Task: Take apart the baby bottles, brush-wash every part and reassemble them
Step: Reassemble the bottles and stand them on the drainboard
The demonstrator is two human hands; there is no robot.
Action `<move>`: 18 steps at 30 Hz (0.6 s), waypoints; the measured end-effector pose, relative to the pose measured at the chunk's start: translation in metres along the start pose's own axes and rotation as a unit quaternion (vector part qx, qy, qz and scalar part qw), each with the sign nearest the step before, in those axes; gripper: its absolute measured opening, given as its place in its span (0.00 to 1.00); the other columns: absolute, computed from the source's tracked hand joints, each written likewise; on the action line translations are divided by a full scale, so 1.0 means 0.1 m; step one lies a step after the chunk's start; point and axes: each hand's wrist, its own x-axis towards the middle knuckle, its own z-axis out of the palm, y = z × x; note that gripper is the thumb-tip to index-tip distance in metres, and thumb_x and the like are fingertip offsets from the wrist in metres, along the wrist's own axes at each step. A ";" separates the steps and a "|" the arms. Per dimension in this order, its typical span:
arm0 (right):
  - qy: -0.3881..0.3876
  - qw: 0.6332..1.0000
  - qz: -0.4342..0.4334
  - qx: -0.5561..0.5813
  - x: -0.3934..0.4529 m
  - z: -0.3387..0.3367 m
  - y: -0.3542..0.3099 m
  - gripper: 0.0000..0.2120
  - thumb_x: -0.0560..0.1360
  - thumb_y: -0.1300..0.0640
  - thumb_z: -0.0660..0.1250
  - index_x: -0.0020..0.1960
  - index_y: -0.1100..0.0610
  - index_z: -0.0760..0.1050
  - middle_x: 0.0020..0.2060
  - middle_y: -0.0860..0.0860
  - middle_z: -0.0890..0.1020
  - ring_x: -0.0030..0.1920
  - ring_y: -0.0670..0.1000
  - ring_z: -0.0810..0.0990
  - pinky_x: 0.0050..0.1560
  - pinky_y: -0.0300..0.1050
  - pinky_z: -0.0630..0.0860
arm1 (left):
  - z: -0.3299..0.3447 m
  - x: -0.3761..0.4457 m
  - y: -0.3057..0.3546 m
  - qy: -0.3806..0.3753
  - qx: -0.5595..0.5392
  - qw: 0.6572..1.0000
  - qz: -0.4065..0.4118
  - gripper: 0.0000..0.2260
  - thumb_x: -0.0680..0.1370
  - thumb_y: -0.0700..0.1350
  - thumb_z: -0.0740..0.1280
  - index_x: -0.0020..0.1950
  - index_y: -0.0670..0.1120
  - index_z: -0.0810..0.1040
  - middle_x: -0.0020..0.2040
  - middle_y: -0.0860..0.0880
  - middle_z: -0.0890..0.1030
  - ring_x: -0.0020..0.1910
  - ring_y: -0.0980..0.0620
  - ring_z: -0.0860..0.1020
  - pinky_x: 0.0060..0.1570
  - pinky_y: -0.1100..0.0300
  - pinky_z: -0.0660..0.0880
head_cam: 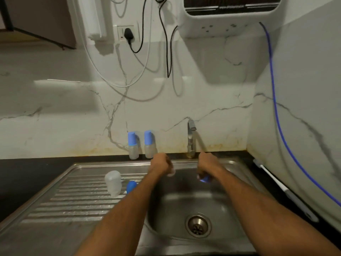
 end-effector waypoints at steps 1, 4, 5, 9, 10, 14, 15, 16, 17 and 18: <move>-0.016 1.000 0.009 -0.013 0.00 0.03 0.11 0.06 0.74 0.63 0.76 0.43 0.62 0.80 0.31 0.53 0.83 0.29 0.51 0.84 0.25 0.42 0.79 | 0.15 -0.04 0.00 -0.003 -0.015 1.000 -0.004 0.08 0.72 0.40 0.77 0.50 0.44 0.85 0.48 0.46 0.85 0.50 0.49 0.82 0.54 0.54 0.81; -0.026 0.999 0.003 0.018 0.07 0.03 0.26 0.06 0.71 0.63 0.79 0.46 0.63 0.84 0.36 0.56 0.86 0.32 0.53 0.86 0.33 0.48 0.85 | 0.37 -0.07 0.03 0.024 -0.128 0.990 -0.050 0.07 0.74 0.36 0.71 0.47 0.46 0.86 0.46 0.48 0.83 0.50 0.48 0.82 0.55 0.50 0.81; -0.018 0.999 -0.004 0.041 0.08 0.02 0.29 0.06 0.72 0.63 0.78 0.47 0.62 0.85 0.38 0.57 0.85 0.33 0.54 0.86 0.34 0.48 0.85 | 0.42 -0.06 0.03 0.009 -0.164 0.985 -0.058 0.09 0.73 0.34 0.70 0.43 0.47 0.86 0.45 0.46 0.84 0.49 0.46 0.82 0.54 0.47 0.82; -0.007 0.987 -0.018 0.162 0.10 0.07 0.47 0.10 0.73 0.65 0.76 0.53 0.58 0.85 0.43 0.54 0.82 0.39 0.53 0.84 0.32 0.43 0.83 | 0.64 -0.17 0.15 -0.017 -0.363 0.921 -0.141 0.11 0.72 0.28 0.65 0.37 0.40 0.82 0.41 0.39 0.84 0.40 0.42 0.82 0.41 0.51 0.83; 0.004 0.979 -0.027 0.202 0.12 0.10 0.50 0.10 0.73 0.65 0.76 0.53 0.57 0.85 0.44 0.53 0.81 0.42 0.54 0.84 0.33 0.43 0.83 | 0.67 -0.23 0.19 -0.021 -0.427 0.890 -0.160 0.09 0.73 0.28 0.64 0.40 0.38 0.82 0.41 0.39 0.84 0.39 0.43 0.82 0.37 0.54 0.81; 0.061 0.937 -0.069 0.336 0.20 0.27 0.57 0.15 0.70 0.64 0.80 0.55 0.57 0.84 0.50 0.53 0.83 0.51 0.54 0.84 0.41 0.44 0.85 | 0.77 -0.27 0.17 -0.022 -0.600 0.781 -0.170 0.08 0.76 0.30 0.63 0.51 0.36 0.80 0.50 0.39 0.84 0.48 0.44 0.83 0.47 0.55 0.82; 0.075 0.931 -0.083 0.347 0.20 0.32 0.58 0.17 0.69 0.65 0.80 0.56 0.57 0.84 0.50 0.52 0.84 0.52 0.53 0.84 0.44 0.44 0.85 | 0.81 -0.27 0.16 -0.018 -0.622 0.764 -0.169 0.08 0.76 0.30 0.64 0.51 0.35 0.80 0.50 0.39 0.84 0.48 0.44 0.84 0.48 0.54 0.83; 0.086 0.927 -0.098 0.352 0.21 0.37 0.60 0.18 0.68 0.65 0.81 0.57 0.57 0.84 0.49 0.50 0.84 0.53 0.51 0.84 0.46 0.42 0.85 | 0.85 -0.27 0.16 -0.013 -0.632 0.756 -0.171 0.07 0.76 0.29 0.65 0.51 0.34 0.80 0.50 0.38 0.84 0.48 0.43 0.84 0.49 0.53 0.83; 0.094 0.925 -0.112 0.351 0.22 0.42 0.61 0.19 0.68 0.65 0.81 0.57 0.57 0.83 0.48 0.48 0.83 0.52 0.49 0.83 0.48 0.40 0.83 | 0.89 -0.27 0.15 -0.005 -0.636 0.753 -0.169 0.07 0.76 0.29 0.66 0.51 0.34 0.81 0.49 0.37 0.85 0.48 0.42 0.84 0.51 0.53 0.83; 0.100 0.924 -0.124 0.347 0.23 0.46 0.62 0.19 0.68 0.65 0.81 0.57 0.56 0.83 0.48 0.47 0.83 0.52 0.48 0.83 0.49 0.37 0.82 | 0.92 -0.28 0.17 0.005 -0.634 0.755 -0.167 0.07 0.75 0.29 0.67 0.51 0.34 0.81 0.48 0.37 0.85 0.48 0.42 0.85 0.52 0.52 0.83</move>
